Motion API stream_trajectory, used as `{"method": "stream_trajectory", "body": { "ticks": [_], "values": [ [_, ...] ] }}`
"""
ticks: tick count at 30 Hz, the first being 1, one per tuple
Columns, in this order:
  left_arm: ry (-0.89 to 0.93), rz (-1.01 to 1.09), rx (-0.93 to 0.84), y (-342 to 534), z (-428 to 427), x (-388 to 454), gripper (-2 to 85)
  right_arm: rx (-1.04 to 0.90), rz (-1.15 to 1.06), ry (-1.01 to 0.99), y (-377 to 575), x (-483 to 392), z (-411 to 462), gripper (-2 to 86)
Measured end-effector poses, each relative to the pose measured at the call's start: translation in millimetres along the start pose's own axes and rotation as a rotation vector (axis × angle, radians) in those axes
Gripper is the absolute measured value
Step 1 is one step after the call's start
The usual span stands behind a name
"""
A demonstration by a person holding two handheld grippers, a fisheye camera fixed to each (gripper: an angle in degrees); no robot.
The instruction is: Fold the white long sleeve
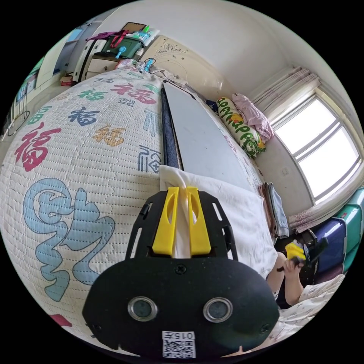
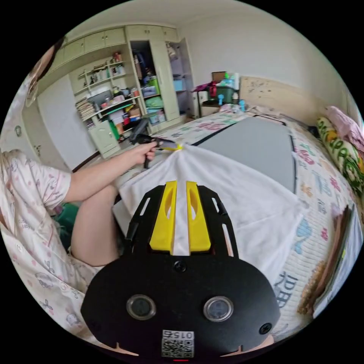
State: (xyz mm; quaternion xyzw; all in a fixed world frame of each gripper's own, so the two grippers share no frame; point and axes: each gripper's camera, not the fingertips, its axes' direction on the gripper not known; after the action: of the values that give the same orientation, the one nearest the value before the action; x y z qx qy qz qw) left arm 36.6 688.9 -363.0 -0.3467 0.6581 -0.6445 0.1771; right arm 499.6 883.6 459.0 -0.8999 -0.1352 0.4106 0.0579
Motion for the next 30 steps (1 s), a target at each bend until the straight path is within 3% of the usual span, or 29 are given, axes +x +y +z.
{"method": "stream_trajectory", "body": {
  "ticks": [2, 6, 9, 13, 21, 26, 30],
  "values": [
    [-0.012, 0.018, -0.005, -1.5, -3.9, 7.9, 4.4, -0.063, -0.077, -0.13, 16.3, -56.3, 38.4, 6.6],
    [-0.018, 0.037, -0.022, -4.1, -8.2, 17.7, 4.6, -0.149, -0.191, -0.144, 33.3, -115.3, 81.6, 8.6],
    [-0.03, 0.064, -0.038, -8.1, -9.7, 26.5, 4.4, -0.235, -0.281, -0.055, 48.8, -140.5, 111.5, 8.5],
    [-0.115, 0.157, -0.073, -19.0, -10.6, 50.1, 3.0, -0.33, -0.291, 0.108, 73.8, -154.8, 135.8, 0.5],
    [-0.149, 0.186, -0.094, -39.7, -22.5, 79.1, 3.1, -0.333, -0.295, 0.038, 89.8, -153.0, 110.2, 2.8],
    [-0.053, 0.166, -0.015, -40.9, -62.2, 99.8, 5.1, -0.209, -0.151, -0.121, 97.1, -113.7, 27.5, 3.9],
    [-0.049, 0.236, 0.07, -30.2, -103.8, 141.1, 5.4, -0.102, -0.008, -0.095, 114.4, -71.8, -46.1, 4.0]
  ]
}}
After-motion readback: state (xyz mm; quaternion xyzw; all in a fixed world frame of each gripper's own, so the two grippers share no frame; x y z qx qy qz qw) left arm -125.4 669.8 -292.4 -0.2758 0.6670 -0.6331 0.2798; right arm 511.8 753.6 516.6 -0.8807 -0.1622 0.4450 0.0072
